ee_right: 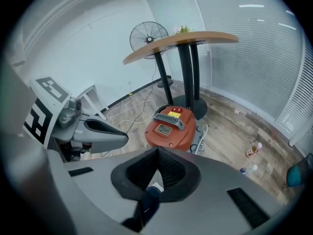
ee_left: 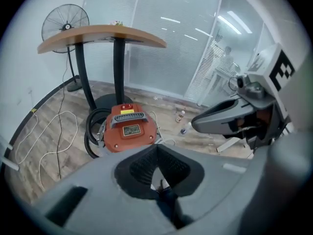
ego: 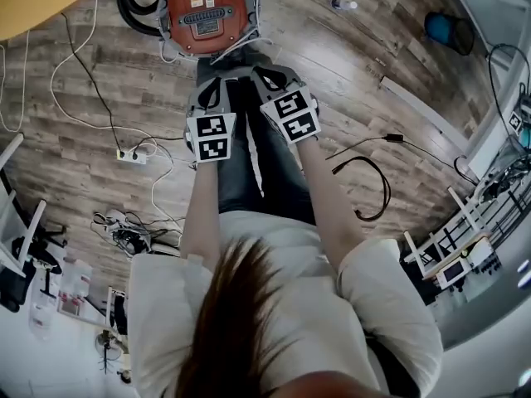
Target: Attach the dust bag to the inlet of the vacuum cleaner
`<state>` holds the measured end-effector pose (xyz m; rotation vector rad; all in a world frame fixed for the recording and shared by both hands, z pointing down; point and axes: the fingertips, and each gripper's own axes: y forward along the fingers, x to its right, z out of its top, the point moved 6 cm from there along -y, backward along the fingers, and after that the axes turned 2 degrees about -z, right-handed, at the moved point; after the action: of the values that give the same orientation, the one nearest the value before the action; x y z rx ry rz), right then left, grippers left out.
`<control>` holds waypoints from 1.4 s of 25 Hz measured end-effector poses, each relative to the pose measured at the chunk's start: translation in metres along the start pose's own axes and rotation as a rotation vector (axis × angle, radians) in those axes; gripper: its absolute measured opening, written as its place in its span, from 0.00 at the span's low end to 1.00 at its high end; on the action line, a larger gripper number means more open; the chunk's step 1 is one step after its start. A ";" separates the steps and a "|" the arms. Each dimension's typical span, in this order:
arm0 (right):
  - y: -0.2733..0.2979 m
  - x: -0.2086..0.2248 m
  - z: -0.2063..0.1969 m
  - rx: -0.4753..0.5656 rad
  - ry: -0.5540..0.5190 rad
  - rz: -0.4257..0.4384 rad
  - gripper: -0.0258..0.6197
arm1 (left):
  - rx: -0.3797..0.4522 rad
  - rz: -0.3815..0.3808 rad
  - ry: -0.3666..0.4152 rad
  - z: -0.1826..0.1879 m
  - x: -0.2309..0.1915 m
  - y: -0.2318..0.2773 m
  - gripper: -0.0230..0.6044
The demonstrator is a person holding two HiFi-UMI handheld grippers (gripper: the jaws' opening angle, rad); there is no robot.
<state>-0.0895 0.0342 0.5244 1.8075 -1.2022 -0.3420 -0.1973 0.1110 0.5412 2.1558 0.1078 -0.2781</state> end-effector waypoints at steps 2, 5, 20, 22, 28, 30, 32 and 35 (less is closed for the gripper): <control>-0.017 -0.001 0.016 0.044 -0.015 -0.017 0.04 | 0.037 0.009 -0.001 0.017 0.001 -0.013 0.07; -0.048 -0.003 0.042 0.139 -0.015 -0.067 0.04 | 0.101 0.020 -0.012 0.044 0.003 -0.035 0.07; -0.215 -0.027 0.145 0.500 -0.013 -0.158 0.04 | 0.354 0.005 0.080 0.161 0.022 -0.171 0.06; -0.235 -0.028 0.157 0.539 -0.026 -0.170 0.04 | 0.392 0.011 0.099 0.176 0.022 -0.189 0.06; -0.286 -0.033 0.183 0.665 -0.053 -0.176 0.04 | 0.507 0.025 0.134 0.218 0.031 -0.236 0.06; -0.298 -0.027 0.187 0.701 -0.023 -0.165 0.04 | 0.550 0.015 0.157 0.232 0.037 -0.249 0.06; -0.309 -0.020 0.190 0.727 -0.012 -0.162 0.04 | 0.590 0.005 0.185 0.241 0.047 -0.261 0.06; -0.325 -0.013 0.190 0.759 -0.020 -0.164 0.04 | 0.631 -0.022 0.220 0.247 0.062 -0.276 0.06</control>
<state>-0.0274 -0.0197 0.1570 2.5627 -1.2988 0.0243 -0.2269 0.0614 0.1700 2.8107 0.1886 -0.0875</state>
